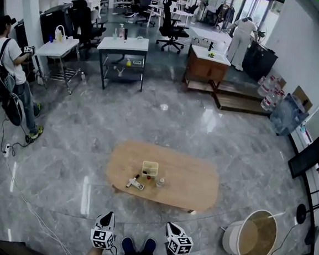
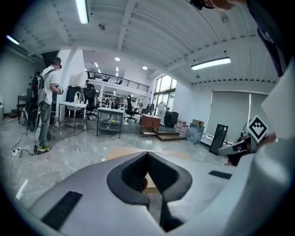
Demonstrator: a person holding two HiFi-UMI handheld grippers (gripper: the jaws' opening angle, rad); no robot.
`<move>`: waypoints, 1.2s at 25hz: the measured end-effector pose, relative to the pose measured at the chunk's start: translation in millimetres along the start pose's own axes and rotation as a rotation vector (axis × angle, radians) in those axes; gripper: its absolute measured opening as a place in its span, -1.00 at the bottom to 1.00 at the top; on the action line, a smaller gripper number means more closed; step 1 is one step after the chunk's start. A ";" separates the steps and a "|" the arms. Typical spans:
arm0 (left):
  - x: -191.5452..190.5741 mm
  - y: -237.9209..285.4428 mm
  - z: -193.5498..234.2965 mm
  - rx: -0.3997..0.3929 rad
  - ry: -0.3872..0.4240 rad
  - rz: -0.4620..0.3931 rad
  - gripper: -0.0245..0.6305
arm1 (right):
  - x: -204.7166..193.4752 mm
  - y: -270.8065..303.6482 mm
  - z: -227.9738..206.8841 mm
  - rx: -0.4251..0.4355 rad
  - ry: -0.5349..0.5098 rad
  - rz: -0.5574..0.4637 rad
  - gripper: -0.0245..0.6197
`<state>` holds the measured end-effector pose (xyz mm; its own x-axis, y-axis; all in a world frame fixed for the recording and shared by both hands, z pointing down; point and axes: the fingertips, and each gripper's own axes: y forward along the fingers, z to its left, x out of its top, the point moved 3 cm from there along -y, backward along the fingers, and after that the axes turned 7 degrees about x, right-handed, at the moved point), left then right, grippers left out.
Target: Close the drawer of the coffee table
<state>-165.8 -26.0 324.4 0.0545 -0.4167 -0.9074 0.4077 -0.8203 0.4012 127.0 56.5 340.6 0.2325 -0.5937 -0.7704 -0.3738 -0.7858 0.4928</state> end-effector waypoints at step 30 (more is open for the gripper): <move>90.1 -50.1 2.0 0.059 0.009 -0.165 -0.85 | 85.9 -31.7 34.8 0.065 -0.068 -0.188 -0.84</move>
<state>-183.1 -23.2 222.8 -0.0003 -0.2711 -0.9625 0.3580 -0.8988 0.2531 127.6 36.5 244.7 0.2434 -0.4233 -0.8727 -0.3872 -0.8674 0.3127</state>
